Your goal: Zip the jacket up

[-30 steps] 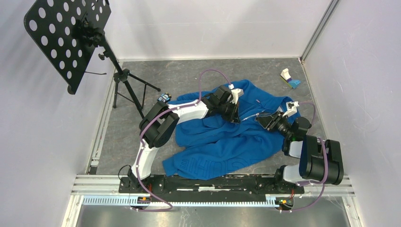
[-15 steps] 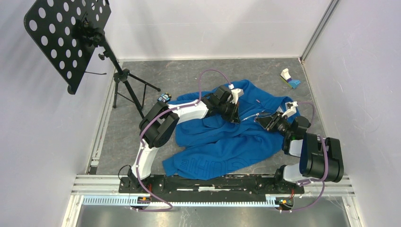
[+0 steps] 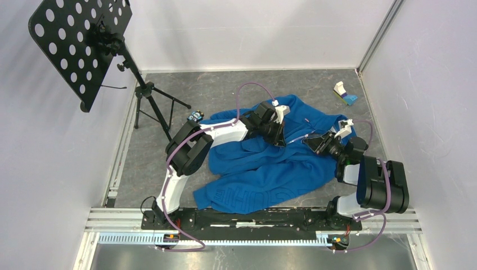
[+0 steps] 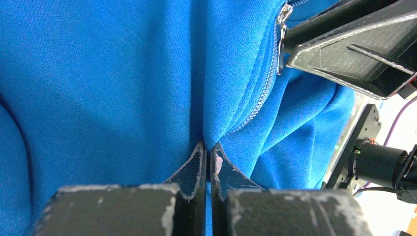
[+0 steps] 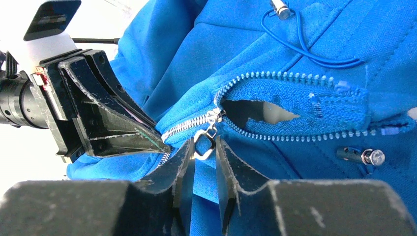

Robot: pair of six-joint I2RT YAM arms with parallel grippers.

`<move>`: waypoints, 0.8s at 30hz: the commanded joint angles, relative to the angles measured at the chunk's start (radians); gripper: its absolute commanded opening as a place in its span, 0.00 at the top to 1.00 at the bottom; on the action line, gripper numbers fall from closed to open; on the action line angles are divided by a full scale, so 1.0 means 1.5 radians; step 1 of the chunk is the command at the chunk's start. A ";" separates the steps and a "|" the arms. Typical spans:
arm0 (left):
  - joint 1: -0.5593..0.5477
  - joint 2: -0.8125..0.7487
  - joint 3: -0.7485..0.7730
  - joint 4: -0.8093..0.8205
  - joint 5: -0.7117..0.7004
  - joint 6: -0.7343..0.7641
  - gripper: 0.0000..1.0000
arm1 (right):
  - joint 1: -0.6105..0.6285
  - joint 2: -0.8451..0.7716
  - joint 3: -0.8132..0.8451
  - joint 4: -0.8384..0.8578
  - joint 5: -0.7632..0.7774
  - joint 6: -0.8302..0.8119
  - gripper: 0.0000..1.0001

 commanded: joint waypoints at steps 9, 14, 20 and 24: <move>-0.004 -0.017 -0.008 0.015 0.014 -0.028 0.98 | 0.009 0.004 -0.001 0.062 0.036 0.038 0.61; -0.006 -0.020 -0.007 0.018 0.012 -0.033 0.98 | 0.030 0.020 0.002 0.075 0.039 0.045 0.68; -0.007 -0.022 -0.008 0.018 0.012 -0.033 0.98 | 0.045 0.006 0.016 0.024 0.063 0.009 0.67; -0.007 -0.021 -0.008 0.018 0.010 -0.034 0.98 | 0.056 -0.006 0.030 -0.034 0.081 -0.027 0.70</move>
